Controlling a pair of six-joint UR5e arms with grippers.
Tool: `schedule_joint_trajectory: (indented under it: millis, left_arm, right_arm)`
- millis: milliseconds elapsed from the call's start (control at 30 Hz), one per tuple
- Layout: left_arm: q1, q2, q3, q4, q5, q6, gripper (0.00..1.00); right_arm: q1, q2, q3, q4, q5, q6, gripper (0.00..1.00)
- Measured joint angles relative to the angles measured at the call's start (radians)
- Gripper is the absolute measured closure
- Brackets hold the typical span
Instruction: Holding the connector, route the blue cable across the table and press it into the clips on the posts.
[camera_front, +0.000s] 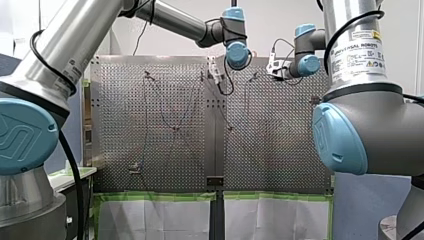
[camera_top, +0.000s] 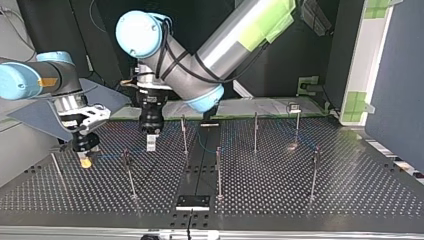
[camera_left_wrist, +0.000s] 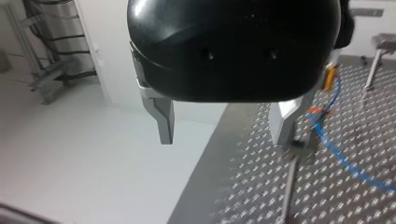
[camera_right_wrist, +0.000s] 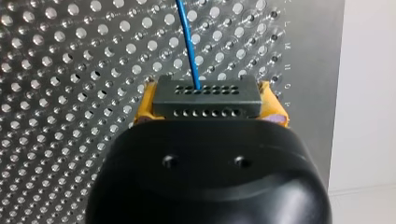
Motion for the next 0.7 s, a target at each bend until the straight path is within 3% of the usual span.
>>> schedule_joint_trajectory:
  millis: [167,700]
  left_arm:
    - [0.006,0.042,-0.042,0.042,0.003,0.026,0.0]
    - [0.021,0.175,-0.175,0.175,0.045,-0.021,0.0]
  right_arm:
    - [0.005,0.0,0.0,0.0,-0.005,0.0,1.0]
    - [0.011,0.0,0.0,0.002,-0.008,0.003,1.0]
